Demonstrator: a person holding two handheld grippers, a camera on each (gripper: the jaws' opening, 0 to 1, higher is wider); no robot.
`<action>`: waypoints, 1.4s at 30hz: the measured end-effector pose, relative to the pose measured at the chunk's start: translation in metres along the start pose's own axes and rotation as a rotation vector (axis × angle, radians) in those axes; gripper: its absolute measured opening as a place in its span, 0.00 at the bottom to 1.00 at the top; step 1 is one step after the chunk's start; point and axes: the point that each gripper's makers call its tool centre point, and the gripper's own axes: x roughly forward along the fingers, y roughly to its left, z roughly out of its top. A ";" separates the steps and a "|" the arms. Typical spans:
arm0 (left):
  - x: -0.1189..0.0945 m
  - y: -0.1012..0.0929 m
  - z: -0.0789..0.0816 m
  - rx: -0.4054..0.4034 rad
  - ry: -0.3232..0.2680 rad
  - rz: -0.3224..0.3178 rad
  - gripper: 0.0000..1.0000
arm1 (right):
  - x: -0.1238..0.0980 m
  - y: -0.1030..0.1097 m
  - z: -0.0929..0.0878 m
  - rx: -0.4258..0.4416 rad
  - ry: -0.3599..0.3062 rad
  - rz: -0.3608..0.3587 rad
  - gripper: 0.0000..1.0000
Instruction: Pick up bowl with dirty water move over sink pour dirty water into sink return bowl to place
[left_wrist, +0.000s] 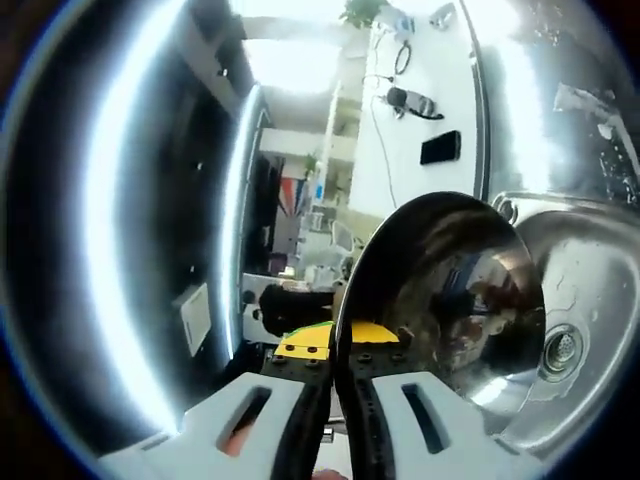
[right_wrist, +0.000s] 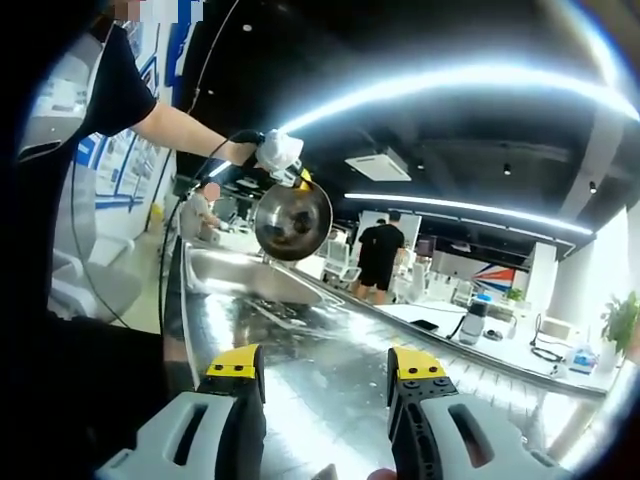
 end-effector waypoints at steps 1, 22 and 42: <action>0.000 0.001 0.000 -0.008 0.006 -0.004 0.00 | 0.000 0.000 0.000 0.000 -0.001 0.000 0.43; 0.001 -0.003 -0.013 -0.442 0.085 -0.200 0.00 | -0.001 0.000 0.001 0.007 -0.012 0.002 0.42; -0.006 -0.023 -0.008 -0.658 0.123 -0.329 0.00 | -0.002 0.000 0.003 0.011 -0.020 0.003 0.42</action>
